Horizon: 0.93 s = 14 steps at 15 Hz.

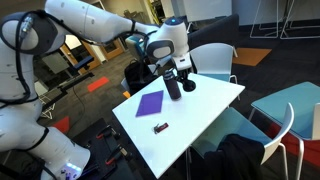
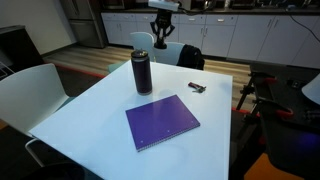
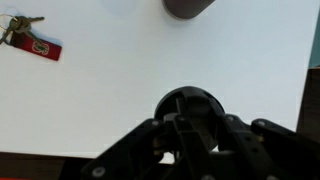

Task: Pick up the lid and put it on the table

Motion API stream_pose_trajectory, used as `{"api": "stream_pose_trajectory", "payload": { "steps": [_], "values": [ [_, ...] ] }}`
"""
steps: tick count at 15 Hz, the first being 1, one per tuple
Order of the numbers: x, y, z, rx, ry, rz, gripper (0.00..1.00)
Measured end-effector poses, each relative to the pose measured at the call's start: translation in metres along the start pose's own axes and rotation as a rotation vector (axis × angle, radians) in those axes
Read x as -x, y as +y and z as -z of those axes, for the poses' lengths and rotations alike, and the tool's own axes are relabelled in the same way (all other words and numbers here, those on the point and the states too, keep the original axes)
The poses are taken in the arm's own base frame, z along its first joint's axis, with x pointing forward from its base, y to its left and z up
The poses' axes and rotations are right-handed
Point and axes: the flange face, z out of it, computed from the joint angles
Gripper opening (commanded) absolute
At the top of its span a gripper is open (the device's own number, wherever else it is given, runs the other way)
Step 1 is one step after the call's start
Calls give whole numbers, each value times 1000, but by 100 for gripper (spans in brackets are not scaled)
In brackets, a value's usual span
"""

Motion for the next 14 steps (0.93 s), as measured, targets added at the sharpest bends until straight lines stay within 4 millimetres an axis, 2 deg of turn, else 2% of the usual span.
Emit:
{"api": "stream_pose_trajectory", "payload": {
  "steps": [3,6,10,13,14],
  "values": [
    [-19,21,-54,17,-36,-52,6],
    [-28,34,-95,40,-56,-89,6],
    [-33,41,-131,73,-66,-98,6],
    [-36,40,-145,81,-67,-99,6],
    [-37,40,-147,81,-66,-99,46]
  ]
}}
